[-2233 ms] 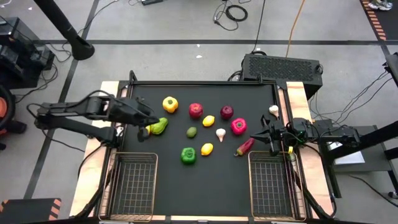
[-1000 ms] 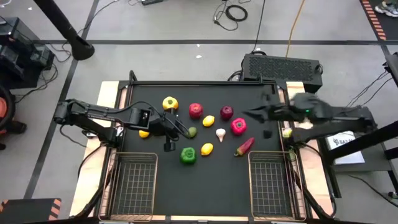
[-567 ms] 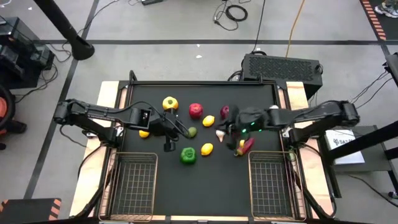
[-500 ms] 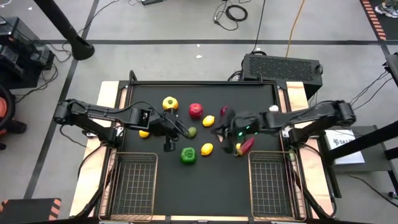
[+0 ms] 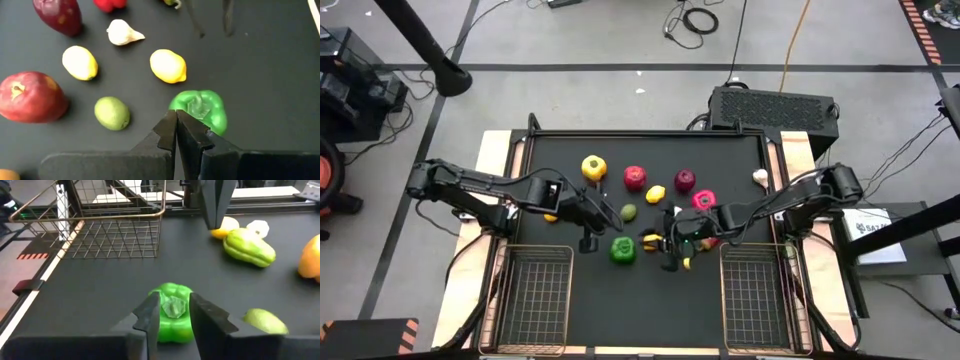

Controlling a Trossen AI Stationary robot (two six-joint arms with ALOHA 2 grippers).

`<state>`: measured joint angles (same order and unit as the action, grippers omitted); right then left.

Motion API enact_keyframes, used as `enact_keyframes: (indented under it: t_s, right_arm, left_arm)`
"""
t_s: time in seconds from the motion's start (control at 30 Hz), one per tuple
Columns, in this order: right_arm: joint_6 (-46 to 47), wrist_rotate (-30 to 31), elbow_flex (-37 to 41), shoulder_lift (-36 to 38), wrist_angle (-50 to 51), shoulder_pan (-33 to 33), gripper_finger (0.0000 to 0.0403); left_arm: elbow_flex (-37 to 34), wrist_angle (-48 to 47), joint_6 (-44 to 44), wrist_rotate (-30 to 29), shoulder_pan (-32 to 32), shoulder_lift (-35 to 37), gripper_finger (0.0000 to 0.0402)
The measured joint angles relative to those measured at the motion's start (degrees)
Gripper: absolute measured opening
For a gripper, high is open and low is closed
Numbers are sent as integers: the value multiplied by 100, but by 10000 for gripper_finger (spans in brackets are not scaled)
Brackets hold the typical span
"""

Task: Sort produce into baskets
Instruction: Put the green bell pepper into the left gold wire basket

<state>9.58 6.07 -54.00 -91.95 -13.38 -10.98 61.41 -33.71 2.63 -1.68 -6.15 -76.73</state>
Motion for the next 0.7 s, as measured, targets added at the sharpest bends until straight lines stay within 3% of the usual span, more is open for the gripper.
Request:
enact_keyframes:
  t_s: [0.33,0.7]
  right_arm:
    - [25,-8,-7,-462,-409,11,108]
    - [-137,-15,-4,-229,33,15,121]
  left_arm:
    - [0,-15,15,-57,-243,0,18]
    - [9,542,433,-80,-341,-357,18]
